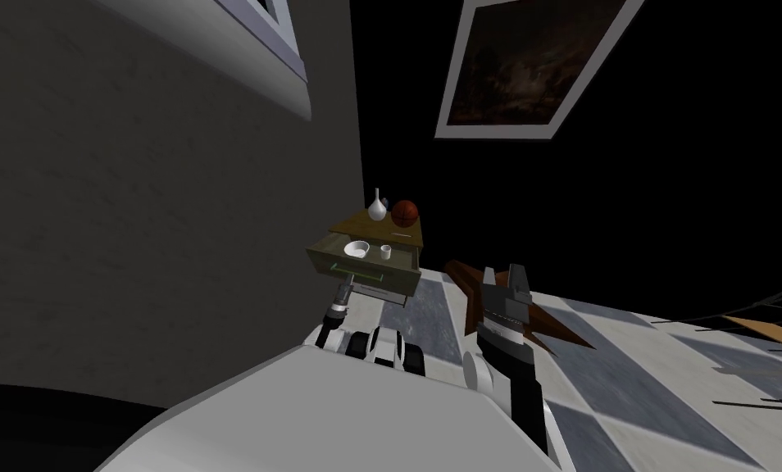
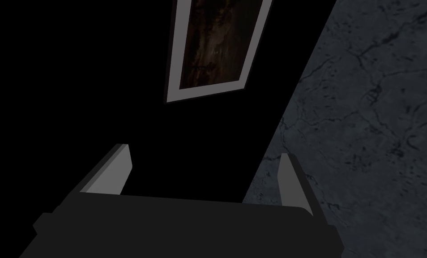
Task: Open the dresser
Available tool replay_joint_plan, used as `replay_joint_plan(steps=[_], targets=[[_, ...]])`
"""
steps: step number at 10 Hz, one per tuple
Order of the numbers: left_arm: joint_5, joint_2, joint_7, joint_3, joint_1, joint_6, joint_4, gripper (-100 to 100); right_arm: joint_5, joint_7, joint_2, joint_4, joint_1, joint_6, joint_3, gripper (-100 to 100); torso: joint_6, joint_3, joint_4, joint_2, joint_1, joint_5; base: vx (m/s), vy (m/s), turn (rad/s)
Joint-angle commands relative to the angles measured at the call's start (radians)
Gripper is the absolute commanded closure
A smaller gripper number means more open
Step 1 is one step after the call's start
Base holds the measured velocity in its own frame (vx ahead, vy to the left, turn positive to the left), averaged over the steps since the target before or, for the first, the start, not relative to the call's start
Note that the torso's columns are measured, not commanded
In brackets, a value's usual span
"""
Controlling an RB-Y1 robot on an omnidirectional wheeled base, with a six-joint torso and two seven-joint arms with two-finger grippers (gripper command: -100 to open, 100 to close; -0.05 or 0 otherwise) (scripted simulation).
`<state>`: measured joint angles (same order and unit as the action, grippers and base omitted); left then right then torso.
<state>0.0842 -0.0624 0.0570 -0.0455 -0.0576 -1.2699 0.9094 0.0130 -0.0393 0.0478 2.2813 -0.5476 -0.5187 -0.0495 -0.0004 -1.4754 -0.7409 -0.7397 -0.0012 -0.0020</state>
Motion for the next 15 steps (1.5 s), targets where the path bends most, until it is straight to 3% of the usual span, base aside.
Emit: replay_joint_plan(steps=[1,2,10,11,12,15], targets=[[0.007,0.013,0.014,0.012,0.078,-0.012,-0.074,100,0.000,0.000,0.000,0.000,0.000,0.000,0.000,0,0.000,0.000,-0.001,-0.001,-0.001,0.000,-0.129,0.040,0.177],[0.002,0.006,0.006,0.006,0.100,0.040,-0.050,-100,0.000,0.000,0.000,0.000,0.000,0.000,0.000,0,0.000,0.002,0.000,-0.003,0.000,0.000,-0.119,0.009,0.056],[-0.011,-0.015,-0.015,-0.004,0.239,0.227,0.005,-100,0.000,0.000,0.000,0.000,0.000,0.000,0.000,0,0.001,0.000,0.002,0.001,0.001,0.002,-0.079,-0.007,0.020],[-0.009,-0.010,-0.011,-0.002,0.222,0.214,0.002,-100,0.000,0.000,0.000,0.000,0.000,0.000,0.000,0,0.000,0.001,0.000,-0.001,0.000,0.001,-0.036,0.003,-0.001],[-0.009,-0.010,-0.012,-0.002,0.223,0.220,0.001,0,0.000,0.000,0.000,0.000,0.000,0.000,0.000,0,0.000,0.001,0.001,0.000,0.000,0.001,-0.006,0.000,-0.001],[-0.009,-0.010,-0.012,-0.002,0.220,0.221,-0.001,0,0.000,0.000,0.000,0.000,0.000,0.000,0.000,0,0.001,-0.001,0.002,0.002,0.001,0.002,0.000,0.000,0.000]])
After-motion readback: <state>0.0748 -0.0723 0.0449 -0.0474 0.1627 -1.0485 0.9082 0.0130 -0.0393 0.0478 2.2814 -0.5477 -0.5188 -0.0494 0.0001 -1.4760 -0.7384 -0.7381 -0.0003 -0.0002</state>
